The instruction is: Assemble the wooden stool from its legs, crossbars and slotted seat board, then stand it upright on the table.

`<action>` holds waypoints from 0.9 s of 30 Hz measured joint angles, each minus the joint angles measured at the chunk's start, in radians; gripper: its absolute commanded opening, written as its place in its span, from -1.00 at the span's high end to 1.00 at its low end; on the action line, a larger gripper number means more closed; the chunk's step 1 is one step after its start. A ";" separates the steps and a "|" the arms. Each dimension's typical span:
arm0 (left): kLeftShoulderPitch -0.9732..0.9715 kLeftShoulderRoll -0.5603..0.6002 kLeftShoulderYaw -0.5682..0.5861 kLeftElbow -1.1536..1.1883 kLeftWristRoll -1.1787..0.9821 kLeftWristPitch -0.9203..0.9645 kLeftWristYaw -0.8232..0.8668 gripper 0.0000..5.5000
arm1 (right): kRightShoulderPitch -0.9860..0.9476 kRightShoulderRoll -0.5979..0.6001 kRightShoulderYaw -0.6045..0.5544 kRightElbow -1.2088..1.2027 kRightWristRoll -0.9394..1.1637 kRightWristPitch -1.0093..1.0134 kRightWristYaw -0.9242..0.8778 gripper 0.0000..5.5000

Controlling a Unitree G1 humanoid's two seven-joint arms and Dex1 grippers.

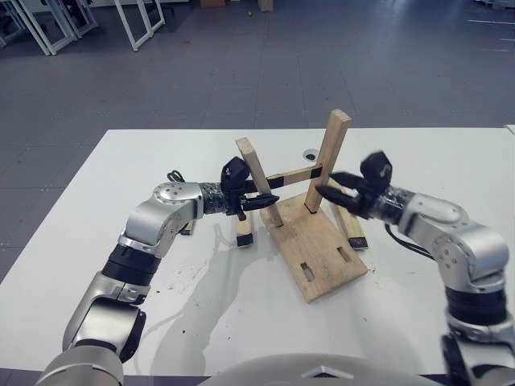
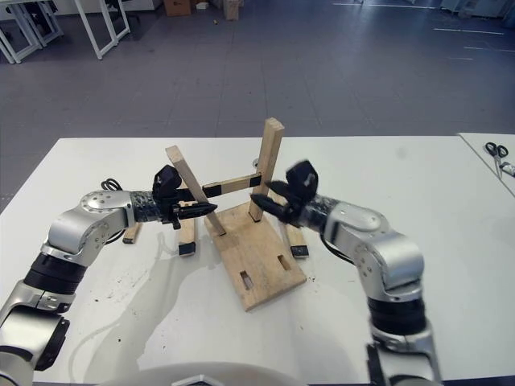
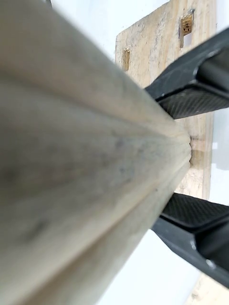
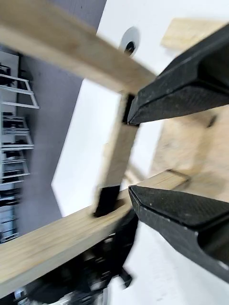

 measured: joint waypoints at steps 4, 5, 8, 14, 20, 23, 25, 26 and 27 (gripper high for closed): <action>-0.002 0.000 -0.006 -0.002 0.000 -0.005 0.000 0.25 | -0.198 0.200 0.044 0.087 -0.113 -0.133 -0.219 0.31; -0.002 0.000 -0.007 -0.002 0.000 -0.006 0.000 0.25 | -0.221 0.202 0.076 0.133 -0.170 -0.191 -0.240 0.31; -0.007 0.000 -0.008 -0.002 0.000 -0.012 -0.001 0.25 | -0.184 0.180 0.233 0.282 -0.312 -0.278 -0.242 0.31; -0.020 0.001 -0.028 0.001 0.011 -0.020 0.000 0.25 | -0.051 0.163 0.363 0.295 -0.403 -0.325 -0.226 0.31; -0.023 0.003 -0.042 0.000 0.012 -0.025 0.000 0.25 | -0.011 0.167 0.125 0.075 -0.203 -0.263 -0.188 0.31; -0.017 0.012 -0.046 -0.003 0.011 -0.035 -0.001 0.25 | 0.184 -0.081 0.023 -0.120 -0.004 -0.082 0.024 0.31; -0.007 0.020 -0.044 -0.001 0.008 -0.059 -0.005 0.25 | 0.315 -0.303 -0.007 -0.110 0.018 -0.021 0.174 0.31; -0.001 0.026 -0.046 0.005 0.009 -0.075 -0.008 0.25 | 0.326 -0.404 -0.017 -0.027 -0.044 -0.033 0.185 0.31; 0.001 0.028 -0.046 0.010 0.009 -0.085 -0.011 0.25 | 0.315 -0.466 -0.032 0.059 -0.115 -0.056 0.153 0.31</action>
